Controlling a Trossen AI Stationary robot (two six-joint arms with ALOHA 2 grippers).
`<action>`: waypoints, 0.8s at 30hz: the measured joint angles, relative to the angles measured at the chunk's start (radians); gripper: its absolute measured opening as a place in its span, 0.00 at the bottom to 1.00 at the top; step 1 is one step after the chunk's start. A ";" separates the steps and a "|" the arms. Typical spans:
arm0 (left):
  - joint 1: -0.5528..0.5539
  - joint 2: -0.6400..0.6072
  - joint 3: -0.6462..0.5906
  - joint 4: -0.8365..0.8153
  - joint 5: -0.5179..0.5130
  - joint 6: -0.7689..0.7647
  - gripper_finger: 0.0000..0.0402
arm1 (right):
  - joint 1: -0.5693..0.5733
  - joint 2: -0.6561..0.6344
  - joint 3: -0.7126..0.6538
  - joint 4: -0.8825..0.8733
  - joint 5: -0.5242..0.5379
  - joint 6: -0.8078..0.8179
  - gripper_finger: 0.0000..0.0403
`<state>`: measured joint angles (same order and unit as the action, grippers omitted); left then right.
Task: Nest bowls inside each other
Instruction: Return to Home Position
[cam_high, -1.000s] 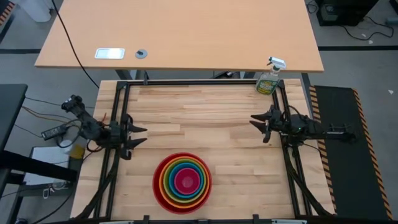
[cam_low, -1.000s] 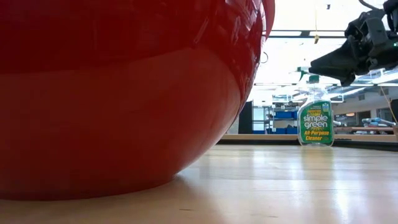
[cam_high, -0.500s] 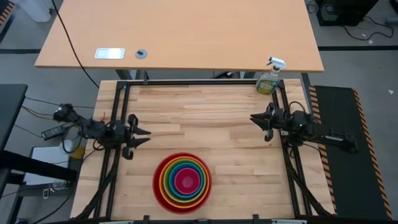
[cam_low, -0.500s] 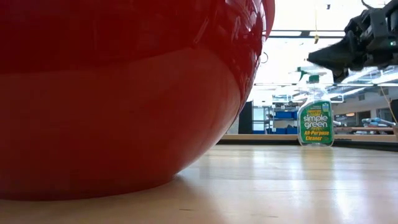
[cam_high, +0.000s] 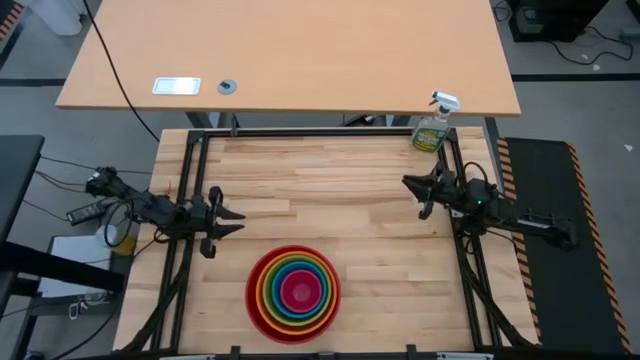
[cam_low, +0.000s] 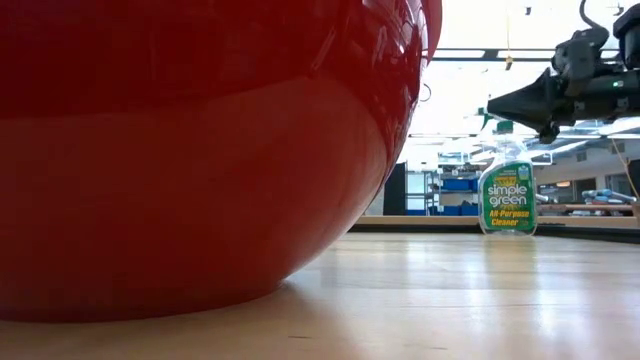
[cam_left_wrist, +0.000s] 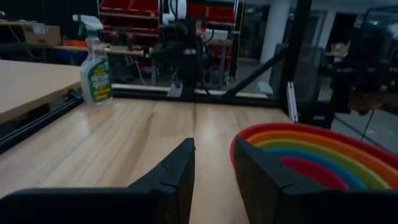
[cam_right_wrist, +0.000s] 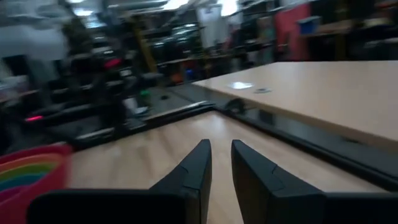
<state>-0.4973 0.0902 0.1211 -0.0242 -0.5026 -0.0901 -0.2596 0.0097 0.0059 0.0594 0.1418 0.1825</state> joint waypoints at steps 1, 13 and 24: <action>0.000 0.001 0.000 -0.010 0.000 0.000 0.28 | 0.000 0.000 0.000 -0.001 0.035 0.001 0.18; 0.000 0.003 -0.111 0.090 0.035 0.044 0.28 | 0.000 0.000 0.000 0.014 0.224 0.045 0.18; 0.000 0.037 -0.111 0.090 0.026 -0.107 0.28 | 0.000 0.001 0.000 0.019 0.223 0.043 0.18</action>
<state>-0.4973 0.1272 0.0101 0.0662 -0.4763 -0.1975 -0.2596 0.0109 0.0059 0.0786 0.3653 0.2260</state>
